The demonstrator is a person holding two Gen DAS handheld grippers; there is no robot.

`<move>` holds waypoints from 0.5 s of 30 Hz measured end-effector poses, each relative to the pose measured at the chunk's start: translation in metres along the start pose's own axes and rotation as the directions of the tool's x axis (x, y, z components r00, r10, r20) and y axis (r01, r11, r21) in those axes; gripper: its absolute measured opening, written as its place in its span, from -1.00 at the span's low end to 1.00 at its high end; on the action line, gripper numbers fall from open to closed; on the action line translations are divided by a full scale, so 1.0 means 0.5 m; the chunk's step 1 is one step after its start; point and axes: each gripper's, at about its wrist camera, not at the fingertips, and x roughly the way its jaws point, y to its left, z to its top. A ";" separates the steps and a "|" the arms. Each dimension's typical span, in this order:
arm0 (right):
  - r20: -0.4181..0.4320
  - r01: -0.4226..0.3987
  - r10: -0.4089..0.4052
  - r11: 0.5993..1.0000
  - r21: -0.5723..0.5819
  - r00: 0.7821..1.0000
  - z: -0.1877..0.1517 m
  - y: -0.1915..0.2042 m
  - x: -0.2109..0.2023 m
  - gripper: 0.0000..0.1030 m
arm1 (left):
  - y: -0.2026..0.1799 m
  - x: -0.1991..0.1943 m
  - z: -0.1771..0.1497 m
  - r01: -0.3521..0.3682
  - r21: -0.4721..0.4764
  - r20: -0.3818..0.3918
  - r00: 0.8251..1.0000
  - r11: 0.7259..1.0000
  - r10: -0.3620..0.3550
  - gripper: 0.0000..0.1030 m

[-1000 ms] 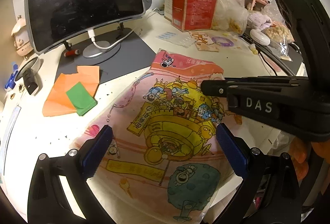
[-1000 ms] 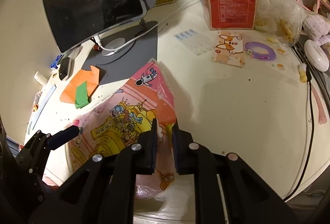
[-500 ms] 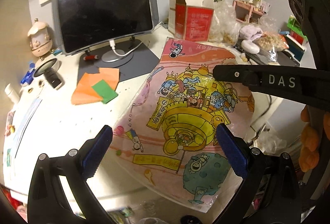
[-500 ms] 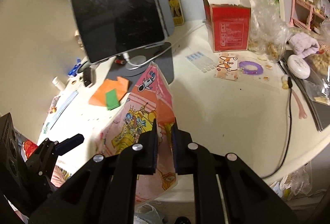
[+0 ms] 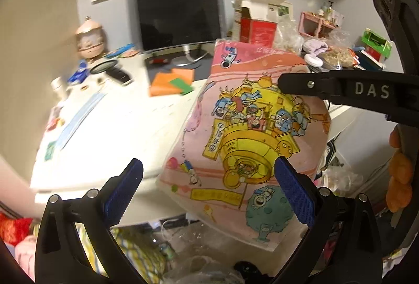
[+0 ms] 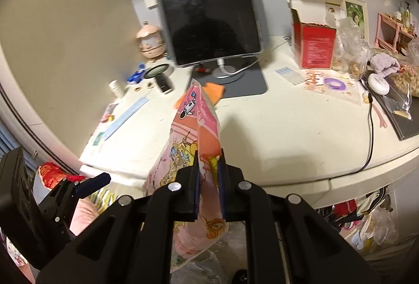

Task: Collect trash
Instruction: 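Lift the pink cartoon bag with the right tool and carry it down to the bin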

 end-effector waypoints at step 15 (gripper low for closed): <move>-0.064 -0.038 0.036 0.999 -0.022 0.997 -0.198 0.198 -0.057 -0.75 | 0.106 -0.173 -0.218 -0.039 -0.018 -0.045 0.998 0.999 0.038 0.89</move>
